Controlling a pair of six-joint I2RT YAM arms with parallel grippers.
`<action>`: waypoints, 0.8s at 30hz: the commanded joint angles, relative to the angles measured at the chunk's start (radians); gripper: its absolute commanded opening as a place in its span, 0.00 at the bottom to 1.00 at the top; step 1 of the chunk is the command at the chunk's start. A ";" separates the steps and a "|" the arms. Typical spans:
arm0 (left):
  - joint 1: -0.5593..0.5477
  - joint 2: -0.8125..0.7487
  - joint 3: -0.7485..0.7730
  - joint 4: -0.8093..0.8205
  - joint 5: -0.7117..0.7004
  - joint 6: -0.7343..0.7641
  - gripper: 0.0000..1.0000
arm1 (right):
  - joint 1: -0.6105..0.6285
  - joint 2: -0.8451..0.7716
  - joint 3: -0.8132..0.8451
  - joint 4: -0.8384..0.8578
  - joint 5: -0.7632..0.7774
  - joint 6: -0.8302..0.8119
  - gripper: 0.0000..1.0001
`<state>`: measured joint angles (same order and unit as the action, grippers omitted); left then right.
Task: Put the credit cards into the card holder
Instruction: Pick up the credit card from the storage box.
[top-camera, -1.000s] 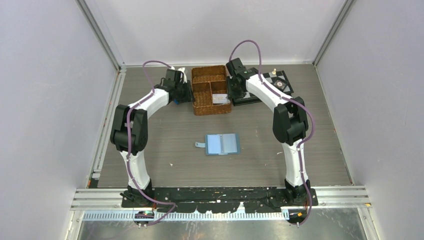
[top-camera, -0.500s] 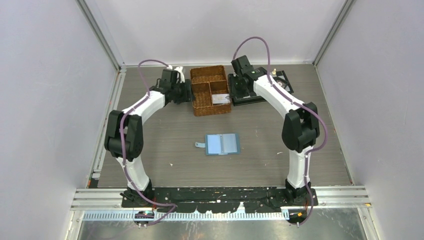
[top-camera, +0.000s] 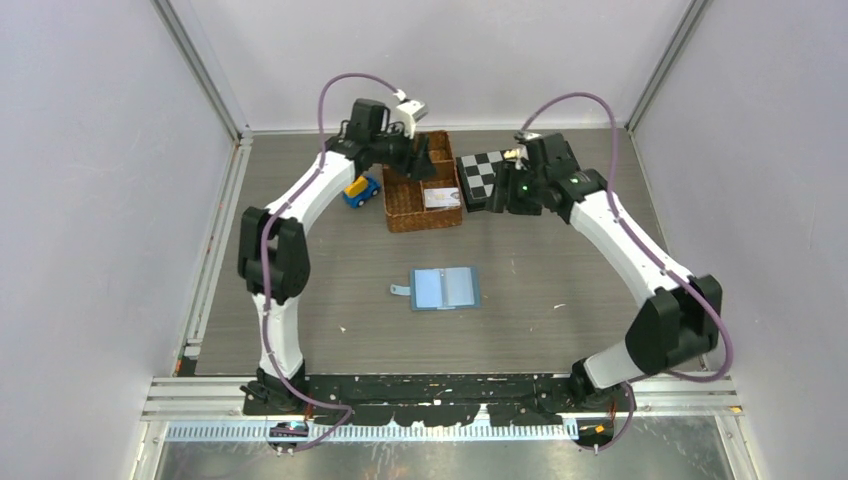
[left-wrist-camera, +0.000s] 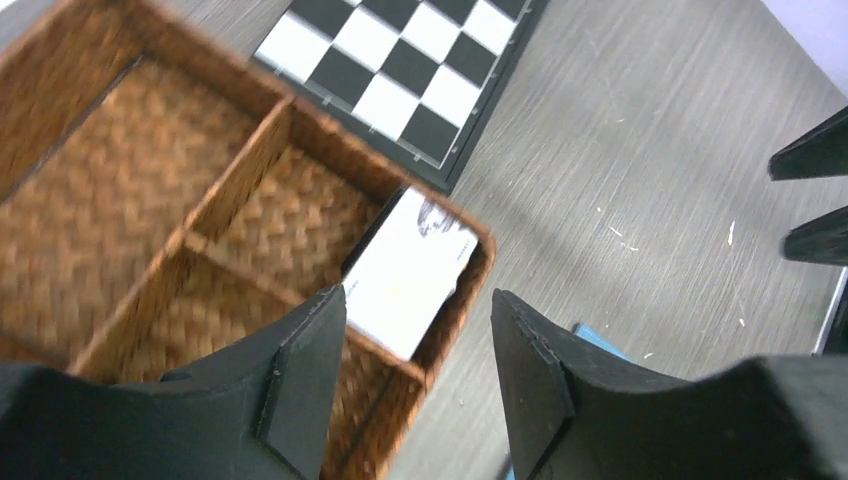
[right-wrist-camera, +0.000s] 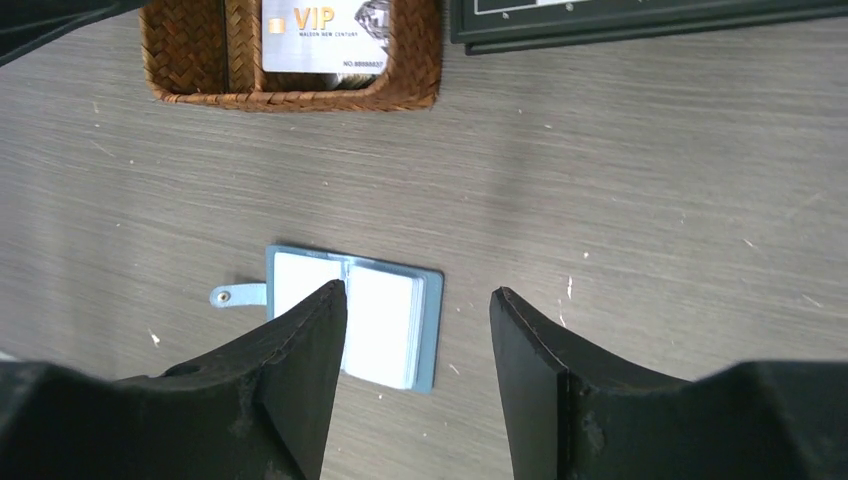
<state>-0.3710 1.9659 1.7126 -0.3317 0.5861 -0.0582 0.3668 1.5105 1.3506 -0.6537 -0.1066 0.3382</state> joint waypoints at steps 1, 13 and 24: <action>-0.035 0.178 0.252 -0.267 0.194 0.272 0.58 | -0.061 -0.121 -0.083 0.054 -0.127 0.008 0.61; -0.051 0.472 0.668 -0.603 0.156 0.444 0.59 | -0.106 -0.218 -0.189 0.072 -0.226 0.002 0.63; -0.049 0.494 0.701 -0.671 0.087 0.498 0.63 | -0.106 -0.201 -0.191 0.072 -0.243 0.004 0.63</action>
<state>-0.4252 2.4664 2.3672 -0.9581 0.7059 0.3988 0.2661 1.3342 1.1599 -0.6132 -0.3218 0.3428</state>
